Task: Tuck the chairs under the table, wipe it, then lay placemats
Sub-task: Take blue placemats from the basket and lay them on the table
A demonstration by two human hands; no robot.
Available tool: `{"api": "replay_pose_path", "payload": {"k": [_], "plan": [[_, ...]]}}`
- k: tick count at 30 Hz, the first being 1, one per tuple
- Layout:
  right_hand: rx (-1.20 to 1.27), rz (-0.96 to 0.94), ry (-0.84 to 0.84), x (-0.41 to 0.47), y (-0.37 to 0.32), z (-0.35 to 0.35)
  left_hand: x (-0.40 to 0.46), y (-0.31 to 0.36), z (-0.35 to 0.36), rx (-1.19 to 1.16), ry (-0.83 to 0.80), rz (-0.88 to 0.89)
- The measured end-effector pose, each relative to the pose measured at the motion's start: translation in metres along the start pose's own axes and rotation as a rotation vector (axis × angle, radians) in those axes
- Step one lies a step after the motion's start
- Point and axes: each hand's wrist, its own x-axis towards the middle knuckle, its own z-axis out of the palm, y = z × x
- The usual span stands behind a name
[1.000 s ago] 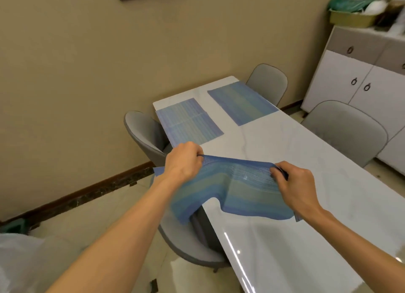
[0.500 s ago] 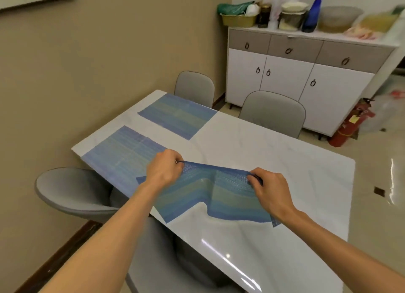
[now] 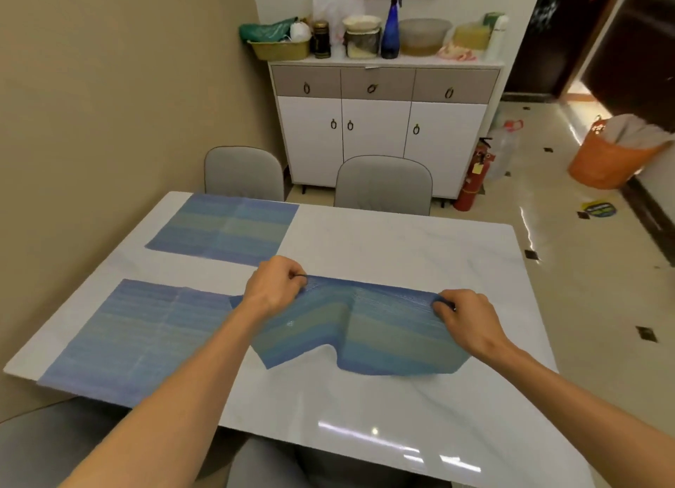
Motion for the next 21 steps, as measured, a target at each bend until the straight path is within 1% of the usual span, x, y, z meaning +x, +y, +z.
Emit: {"api": "replay_pose_path", "payload": {"k": [4, 8, 10, 12, 14, 18, 21], "plan": [[-0.024, -0.021, 0.129, 0.012, -0.006, -0.019, 0.017, 0.013, -0.012, -0.047, 0.034, 0.113], [-0.072, -0.126, 0.32, 0.009, -0.01, -0.027, 0.023, 0.017, -0.014, -0.104, 0.151, 0.238], [-0.118, -0.184, 0.359, -0.002, -0.004, -0.018, 0.018, 0.006, -0.006, -0.134, 0.178, 0.272], [-0.196, -0.23, 0.34, -0.016, 0.006, 0.004, 0.011, -0.018, 0.013, -0.123, 0.174, 0.298], [-0.248, -0.236, 0.289, -0.032, 0.022, 0.031, 0.002, -0.045, 0.042, -0.032, 0.125, 0.323], [-0.36, -0.077, 0.007, -0.068, 0.048, 0.089, -0.023, -0.089, 0.101, 0.163, 0.007, 0.324], [-0.406, -0.027, -0.122, -0.09, 0.057, 0.116, -0.043, -0.108, 0.133, 0.298, -0.119, 0.372]]}}
